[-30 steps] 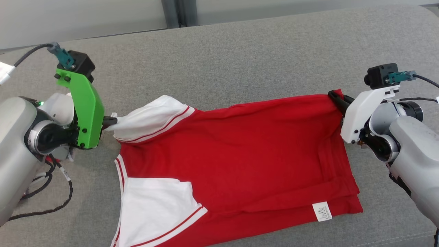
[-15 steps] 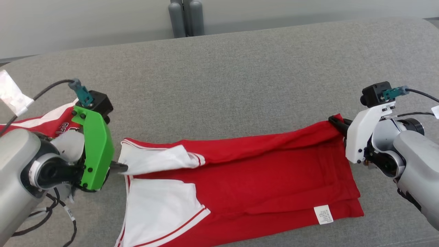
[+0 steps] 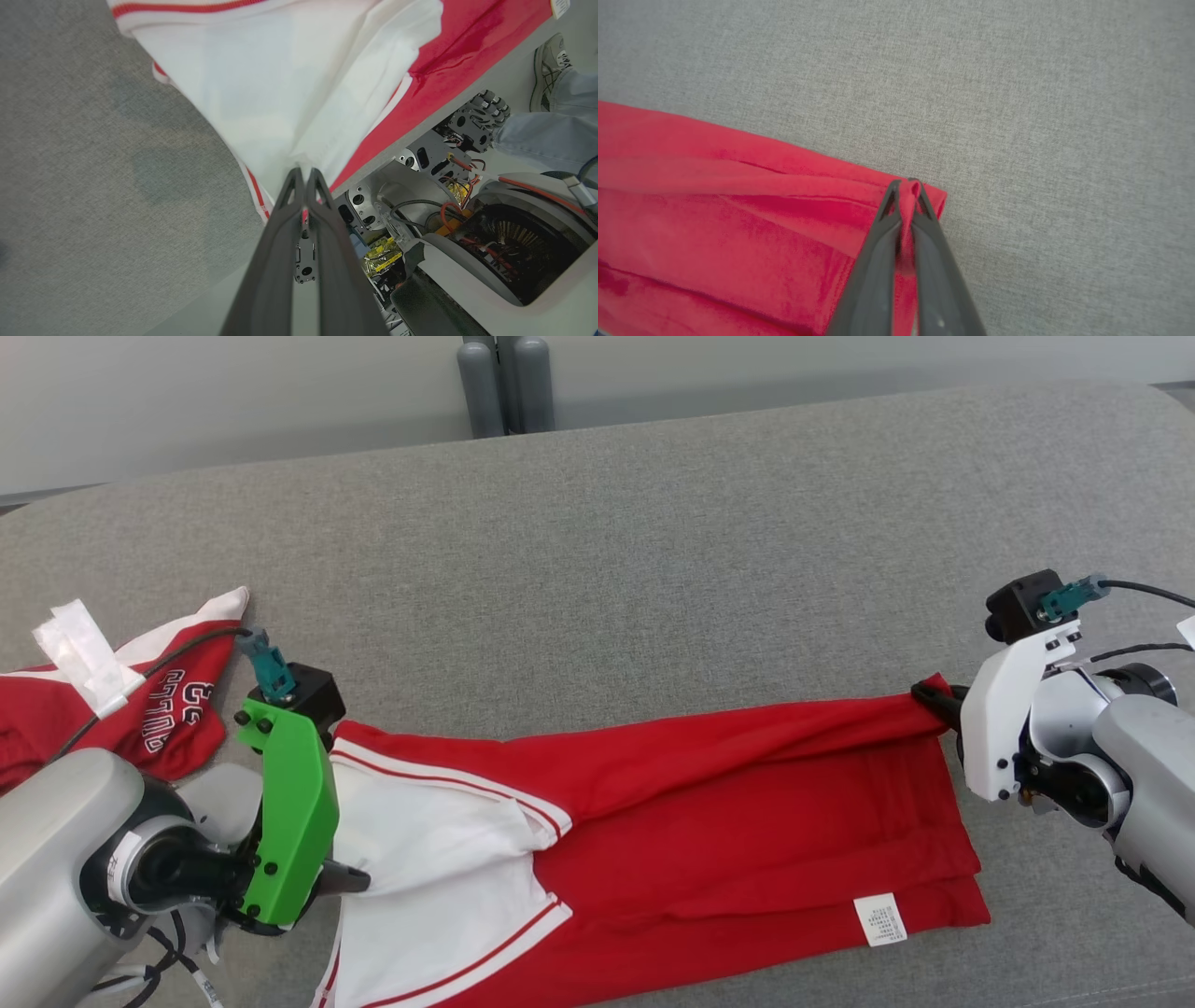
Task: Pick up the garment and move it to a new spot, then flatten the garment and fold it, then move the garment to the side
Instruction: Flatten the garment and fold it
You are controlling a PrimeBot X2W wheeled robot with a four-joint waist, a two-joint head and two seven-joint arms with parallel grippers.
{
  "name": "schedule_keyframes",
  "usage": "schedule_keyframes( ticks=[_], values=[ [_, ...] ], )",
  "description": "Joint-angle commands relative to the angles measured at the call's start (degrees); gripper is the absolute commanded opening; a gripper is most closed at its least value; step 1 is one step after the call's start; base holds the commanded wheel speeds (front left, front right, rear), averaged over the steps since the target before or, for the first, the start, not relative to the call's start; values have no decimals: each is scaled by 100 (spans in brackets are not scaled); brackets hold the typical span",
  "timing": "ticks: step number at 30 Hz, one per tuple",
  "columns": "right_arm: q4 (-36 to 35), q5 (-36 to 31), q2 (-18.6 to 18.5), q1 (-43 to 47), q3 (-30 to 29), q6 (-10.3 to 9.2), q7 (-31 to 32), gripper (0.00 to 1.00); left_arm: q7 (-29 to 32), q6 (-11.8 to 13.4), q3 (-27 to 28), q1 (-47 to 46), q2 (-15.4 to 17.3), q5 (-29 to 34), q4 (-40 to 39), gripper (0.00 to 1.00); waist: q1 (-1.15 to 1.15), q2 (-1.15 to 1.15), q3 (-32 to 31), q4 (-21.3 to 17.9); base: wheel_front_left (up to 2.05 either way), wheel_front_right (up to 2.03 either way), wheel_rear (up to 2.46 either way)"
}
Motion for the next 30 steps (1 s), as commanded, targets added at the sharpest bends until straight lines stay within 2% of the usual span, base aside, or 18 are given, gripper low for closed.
schedule_keyframes(
  ticks=[1, 10, 11, 12, 13, 14, 15, 17, 18, 19, 20, 26, 30],
  values=[
    [-10, 76, -8, -46, 62, 1, 46, 0, 34, 26, -29, 117, 33, -80, -21, 0, 0, 0, 7, 5, 0, 0, 0],
    [-187, 379, -157, -170, 409, 1, 238, 0, 19, 12, -150, 285, -69, -45, 39, 0, 0, 0, 84, 19, 0, 0, 0],
    [-200, 411, -170, -184, 438, 1, 250, 9, 20, 3, -165, 299, -81, -30, 57, 0, 0, 0, 90, 17, 0, 0, 0],
    [-209, 442, -188, -203, 471, 1, 279, 24, 8, -8, -181, 304, -100, -13, 85, 0, 0, 0, 95, 15, 0, 0, 0],
    [-211, 467, -200, -213, 494, 1, 286, 47, -3, -10, -190, 307, -117, -4, 109, 0, 0, 0, 97, 12, 0, 0, 0],
    [-210, 504, -210, -221, 531, 1, 313, 77, -5, -25, -202, 309, -138, -1, 140, 0, 0, 0, 97, 8, 0, 0, 0],
    [-213, 525, -214, -232, 559, 1, 329, 100, -14, -36, -210, 321, -148, -4, 164, 7, 0, 0, 95, 3, 0, 0, 0],
    [-228, 577, -227, -262, 613, 1, 354, 100, 14, -52, -244, 349, -159, 10, 216, 16, 0, 0, 87, -8, 0, 0, 0],
    [-241, 598, -231, -271, 645, 1, 377, 100, 9, -59, -252, 362, -166, 18, 249, 28, 0, 0, 80, -14, 0, 0, 0],
    [-250, 619, -239, -272, 673, 1, 384, 100, -6, -70, -256, 367, -175, 25, 279, 74, 0, 0, 72, -20, 0, 0, 0],
    [-250, 653, -251, -266, 703, 1, 408, 100, -22, -75, -263, 375, -181, 30, 308, 100, 0, 0, 62, -27, 0, 0, 0],
    [-332, 772, -308, -289, 779, 1, 302, 100, -78, -107, -263, 388, -171, 77, 402, 100, 0, 0, -72, -60, 0, 0, 0],
    [-450, 874, -411, -286, 681, 1, 3, 100, -224, -134, -150, 361, -130, 35, 348, 100, 0, 0, -202, -59, 0, 0, 0]
  ],
)
